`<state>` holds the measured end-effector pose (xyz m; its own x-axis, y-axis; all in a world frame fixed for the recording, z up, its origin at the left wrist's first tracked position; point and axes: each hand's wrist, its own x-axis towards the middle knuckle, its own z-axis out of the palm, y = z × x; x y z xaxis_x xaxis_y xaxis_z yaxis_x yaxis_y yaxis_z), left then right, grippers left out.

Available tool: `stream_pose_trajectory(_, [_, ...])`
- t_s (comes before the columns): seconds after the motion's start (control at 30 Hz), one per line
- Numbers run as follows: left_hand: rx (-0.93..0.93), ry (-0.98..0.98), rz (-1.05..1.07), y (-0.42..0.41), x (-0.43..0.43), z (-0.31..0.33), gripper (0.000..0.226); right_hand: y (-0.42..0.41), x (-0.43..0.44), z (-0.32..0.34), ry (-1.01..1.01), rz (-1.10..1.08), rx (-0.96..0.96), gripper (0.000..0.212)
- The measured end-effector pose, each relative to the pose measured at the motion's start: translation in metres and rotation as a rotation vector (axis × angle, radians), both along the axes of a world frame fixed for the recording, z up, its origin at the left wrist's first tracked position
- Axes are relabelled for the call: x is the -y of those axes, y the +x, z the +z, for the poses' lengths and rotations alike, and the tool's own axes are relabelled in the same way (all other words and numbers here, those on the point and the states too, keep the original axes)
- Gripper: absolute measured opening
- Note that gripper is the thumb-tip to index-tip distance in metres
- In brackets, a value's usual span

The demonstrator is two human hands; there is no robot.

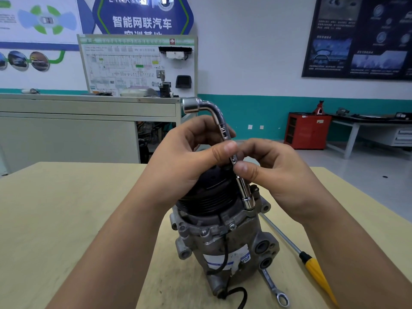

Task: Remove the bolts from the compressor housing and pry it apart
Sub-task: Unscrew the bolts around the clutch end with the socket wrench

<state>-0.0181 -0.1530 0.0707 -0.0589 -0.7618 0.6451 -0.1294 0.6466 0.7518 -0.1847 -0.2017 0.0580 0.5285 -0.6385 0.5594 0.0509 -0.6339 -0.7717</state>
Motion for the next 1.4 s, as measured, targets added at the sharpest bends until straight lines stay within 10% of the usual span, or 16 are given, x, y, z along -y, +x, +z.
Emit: stream_pose_trajectory(1.4, [-0.057,0.039,-0.153,-0.0013,-0.0023,-0.0013,0.023,-0.0014,0.0002,-0.0013,-0.001,0.076,0.034,0.037])
